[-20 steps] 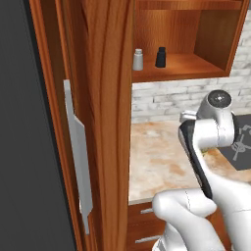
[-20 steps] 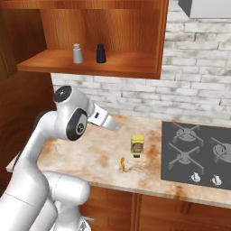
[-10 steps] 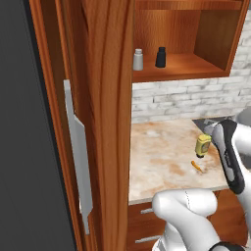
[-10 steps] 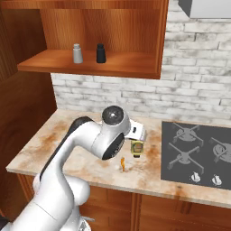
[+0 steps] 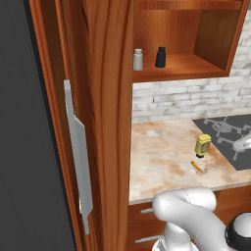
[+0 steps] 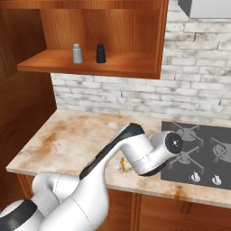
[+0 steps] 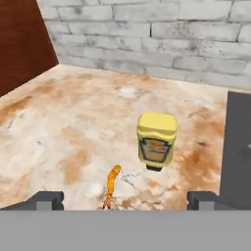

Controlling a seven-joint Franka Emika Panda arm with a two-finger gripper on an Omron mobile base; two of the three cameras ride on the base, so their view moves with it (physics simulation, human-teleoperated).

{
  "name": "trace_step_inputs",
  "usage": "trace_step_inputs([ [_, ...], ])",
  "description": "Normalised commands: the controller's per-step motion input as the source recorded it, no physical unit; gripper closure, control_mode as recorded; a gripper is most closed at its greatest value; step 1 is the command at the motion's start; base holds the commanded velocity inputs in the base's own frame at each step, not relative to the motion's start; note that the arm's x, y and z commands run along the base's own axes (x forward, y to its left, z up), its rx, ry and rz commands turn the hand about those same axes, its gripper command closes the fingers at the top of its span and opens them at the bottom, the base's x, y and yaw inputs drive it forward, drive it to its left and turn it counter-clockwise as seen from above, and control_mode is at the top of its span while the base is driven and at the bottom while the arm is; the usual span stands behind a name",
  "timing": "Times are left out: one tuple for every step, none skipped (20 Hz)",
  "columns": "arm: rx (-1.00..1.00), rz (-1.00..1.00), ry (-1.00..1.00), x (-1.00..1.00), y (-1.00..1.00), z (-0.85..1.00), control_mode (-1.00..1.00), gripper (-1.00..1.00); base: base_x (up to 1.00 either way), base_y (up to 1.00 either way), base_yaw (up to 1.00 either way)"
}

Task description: There are various items on the counter. Only move the condiments/shakers into the cabinet.

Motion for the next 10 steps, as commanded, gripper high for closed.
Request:
trace_step_inputs([
  [0.00, 0.54, -0.24, 0.00, -0.38, -0.37, -1.00, -1.00, 0.00, 0.00, 0.00],
  [0.00, 0.53, -0.31, 0.00, -0.29, -0.42, -1.00, -1.00, 0.00, 0.00, 0.00],
  [0.00, 0.54, -0.28, 0.04, -0.15, -0.46, -1.00, -1.00, 0.00, 0.00, 0.00],
  [0.00, 0.51, -0.26, 0.07, -0.09, -0.42, -1.00, -1.00, 0.00, 0.00, 0.00],
  [0.00, 0.48, -0.24, 0.09, -0.05, -0.33, -1.00, -1.00, 0.00, 0.00, 0.00],
  [0.02, 0.41, -0.13, 0.20, 0.00, -0.29, -1.00, -1.00, 0.00, 0.00, 0.00],
  [0.03, 0.38, -0.09, 0.29, 0.00, -0.21, -1.00, -1.00, 0.00, 0.00, 0.00],
  [0.02, 0.33, -0.09, 0.31, 0.00, -0.17, -1.00, -1.00, 0.00, 0.00, 0.00],
  [0.00, 0.28, -0.11, 0.31, 0.00, -0.16, -1.00, -1.00, 0.00, 0.00, 0.00],
  [0.00, 0.17, -0.01, 0.24, 0.00, -0.23, -1.00, -1.00, 0.00, 0.00, 0.00],
])
